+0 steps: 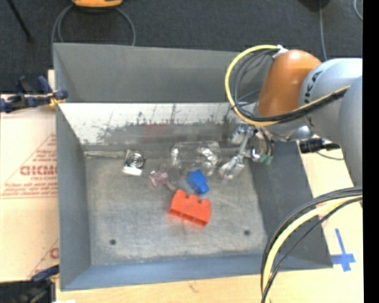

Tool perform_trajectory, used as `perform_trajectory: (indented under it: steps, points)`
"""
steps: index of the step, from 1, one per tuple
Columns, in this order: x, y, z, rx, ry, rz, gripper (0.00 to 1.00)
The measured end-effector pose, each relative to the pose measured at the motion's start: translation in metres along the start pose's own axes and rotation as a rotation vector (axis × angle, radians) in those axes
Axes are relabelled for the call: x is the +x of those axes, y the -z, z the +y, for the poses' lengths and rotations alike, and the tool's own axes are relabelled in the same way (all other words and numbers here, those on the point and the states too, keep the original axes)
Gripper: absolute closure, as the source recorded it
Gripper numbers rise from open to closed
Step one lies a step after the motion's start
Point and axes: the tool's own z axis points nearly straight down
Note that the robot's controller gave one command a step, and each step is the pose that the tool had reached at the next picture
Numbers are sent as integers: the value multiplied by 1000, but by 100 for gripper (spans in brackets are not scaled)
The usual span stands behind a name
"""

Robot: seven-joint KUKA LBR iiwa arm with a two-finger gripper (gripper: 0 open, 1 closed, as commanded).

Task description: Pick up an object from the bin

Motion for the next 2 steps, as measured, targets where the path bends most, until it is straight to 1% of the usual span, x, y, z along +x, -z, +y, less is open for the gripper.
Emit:
perform_trajectory:
  steps: [1, 2]
  points:
    - [-1, 14, -18, 5, 54, 2, 0]
    - [-5, -18, -15, 4, 103, 2, 0]
